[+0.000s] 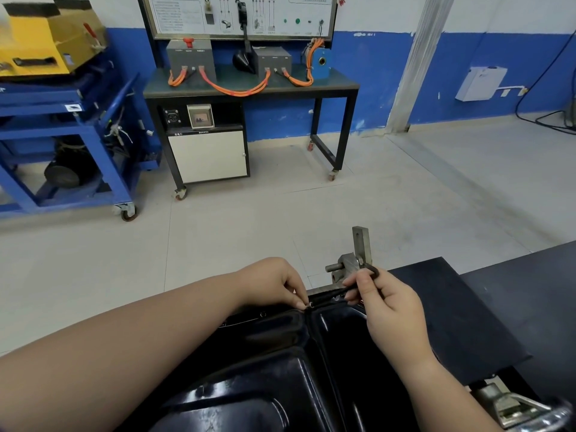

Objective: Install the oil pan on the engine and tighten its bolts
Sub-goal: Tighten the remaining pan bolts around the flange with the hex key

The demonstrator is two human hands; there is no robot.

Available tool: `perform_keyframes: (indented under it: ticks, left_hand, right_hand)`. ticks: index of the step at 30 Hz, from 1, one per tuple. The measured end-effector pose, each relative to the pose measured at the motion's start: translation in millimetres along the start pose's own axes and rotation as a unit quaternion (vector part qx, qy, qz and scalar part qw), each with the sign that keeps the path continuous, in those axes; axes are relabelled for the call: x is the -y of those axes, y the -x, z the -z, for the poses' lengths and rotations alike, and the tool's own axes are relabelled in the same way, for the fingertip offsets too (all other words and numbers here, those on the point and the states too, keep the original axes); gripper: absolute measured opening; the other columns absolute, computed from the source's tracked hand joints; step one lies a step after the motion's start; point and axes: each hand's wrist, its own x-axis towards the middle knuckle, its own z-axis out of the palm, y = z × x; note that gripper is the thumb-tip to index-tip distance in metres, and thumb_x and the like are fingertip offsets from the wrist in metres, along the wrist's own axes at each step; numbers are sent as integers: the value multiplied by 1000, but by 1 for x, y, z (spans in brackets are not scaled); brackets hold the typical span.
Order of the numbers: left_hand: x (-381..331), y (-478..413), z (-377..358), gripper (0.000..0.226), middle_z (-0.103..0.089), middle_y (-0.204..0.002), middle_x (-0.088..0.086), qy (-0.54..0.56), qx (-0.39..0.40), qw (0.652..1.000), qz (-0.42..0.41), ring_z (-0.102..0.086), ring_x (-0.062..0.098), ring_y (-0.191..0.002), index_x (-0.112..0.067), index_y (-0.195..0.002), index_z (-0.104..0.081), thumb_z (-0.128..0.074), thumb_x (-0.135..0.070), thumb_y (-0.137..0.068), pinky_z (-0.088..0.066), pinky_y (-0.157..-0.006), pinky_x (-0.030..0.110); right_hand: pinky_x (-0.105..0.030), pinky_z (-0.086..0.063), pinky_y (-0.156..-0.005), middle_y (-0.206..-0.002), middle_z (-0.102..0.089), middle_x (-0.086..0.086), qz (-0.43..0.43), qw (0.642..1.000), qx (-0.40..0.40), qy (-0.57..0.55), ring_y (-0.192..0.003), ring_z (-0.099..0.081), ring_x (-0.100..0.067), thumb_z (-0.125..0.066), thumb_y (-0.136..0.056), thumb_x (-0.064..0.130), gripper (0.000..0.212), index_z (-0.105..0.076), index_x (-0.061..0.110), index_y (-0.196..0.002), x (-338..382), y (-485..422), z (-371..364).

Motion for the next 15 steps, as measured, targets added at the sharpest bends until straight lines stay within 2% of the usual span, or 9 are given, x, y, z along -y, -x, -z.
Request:
perform_keyframes:
  ticks: [7, 13, 15]
  left_hand:
    - [-1, 0, 2, 16, -54, -52, -16, 14, -13, 1000, 11, -45, -5, -48, -14, -91, -76, -76, -17, -76, -33, -53, 9]
    - [-1, 1, 6, 13, -51, -41, -17, 49, -30, 998, 23, -42, -2, -41, -13, -88, -75, -76, -15, -76, -30, -45, 7]
    - [0, 1, 6, 12, -49, -41, -15, 55, -36, 997, 27, -41, -1, -41, -13, -87, -75, -77, -15, -75, -31, -44, 9]
  right_hand:
    - [-24, -51, -66, -66, -67, 5, 24, 999, -2, 22, -62, -63, -5, -53, -92, 20, 25, -68, 23, -72, 4, -4, -5]
    - [-34, -52, -67, -61, -65, 5, 64, 996, 6, 55, -63, -63, -8, -55, -92, 15, 24, -66, 20, -71, 12, -12, -8]
    - [-32, -51, -65, -60, -64, 5, 84, 994, 14, 73, -63, -62, -7, -56, -91, 13, 23, -66, 19, -71, 16, -14, -9]
